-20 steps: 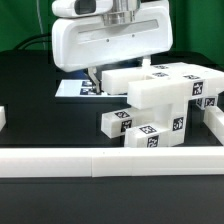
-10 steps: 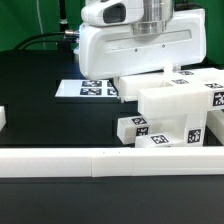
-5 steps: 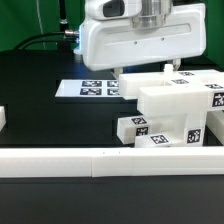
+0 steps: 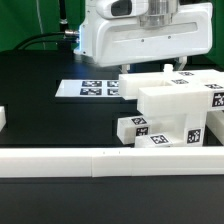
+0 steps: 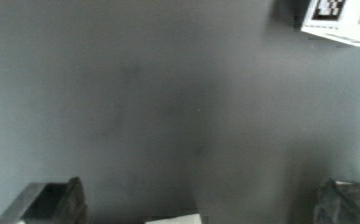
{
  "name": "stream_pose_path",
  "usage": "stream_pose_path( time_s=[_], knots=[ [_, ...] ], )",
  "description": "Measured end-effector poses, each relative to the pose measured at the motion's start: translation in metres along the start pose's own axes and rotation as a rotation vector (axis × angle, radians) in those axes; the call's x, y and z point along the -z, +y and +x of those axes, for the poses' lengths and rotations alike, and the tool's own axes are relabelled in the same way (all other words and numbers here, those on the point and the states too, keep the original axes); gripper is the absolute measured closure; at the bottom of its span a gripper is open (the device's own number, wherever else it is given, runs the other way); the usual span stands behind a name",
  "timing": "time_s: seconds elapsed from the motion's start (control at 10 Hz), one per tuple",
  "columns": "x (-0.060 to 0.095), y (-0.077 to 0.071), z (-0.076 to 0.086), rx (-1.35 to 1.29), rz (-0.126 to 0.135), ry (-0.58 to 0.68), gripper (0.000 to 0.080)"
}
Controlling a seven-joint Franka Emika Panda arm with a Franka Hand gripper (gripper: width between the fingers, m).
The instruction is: Assemble chair
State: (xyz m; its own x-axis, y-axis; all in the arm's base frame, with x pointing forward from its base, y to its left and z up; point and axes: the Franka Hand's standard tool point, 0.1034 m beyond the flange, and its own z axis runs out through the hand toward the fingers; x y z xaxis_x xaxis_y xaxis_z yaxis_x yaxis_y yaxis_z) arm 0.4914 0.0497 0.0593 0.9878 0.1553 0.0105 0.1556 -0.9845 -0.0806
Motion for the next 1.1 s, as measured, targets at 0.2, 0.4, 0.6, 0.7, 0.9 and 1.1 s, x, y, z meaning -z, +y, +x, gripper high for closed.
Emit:
stream_pose_path(
  time_s=[0.2, 0.4, 0.6, 0.7, 0.9, 1.1],
  knots=[
    [-0.005, -0.024, -0.009, -0.16, 0.001, -0.009, 0.015],
    [-0.006, -0.062, -0.011, -0.243, 0.004, -0.014, 0.015],
    [-0.011, -0.097, -0.012, -0.317, 0.005, -0.015, 0.015],
    [-0.012, -0.096, -0.012, -0.288, 0.004, -0.016, 0.015],
    [-0.012, -0.095, -0.012, -0.294, 0.004, -0.016, 0.015],
    [-0.014, -0.104, -0.016, -0.334, 0.003, -0.021, 0.015]
  ],
)
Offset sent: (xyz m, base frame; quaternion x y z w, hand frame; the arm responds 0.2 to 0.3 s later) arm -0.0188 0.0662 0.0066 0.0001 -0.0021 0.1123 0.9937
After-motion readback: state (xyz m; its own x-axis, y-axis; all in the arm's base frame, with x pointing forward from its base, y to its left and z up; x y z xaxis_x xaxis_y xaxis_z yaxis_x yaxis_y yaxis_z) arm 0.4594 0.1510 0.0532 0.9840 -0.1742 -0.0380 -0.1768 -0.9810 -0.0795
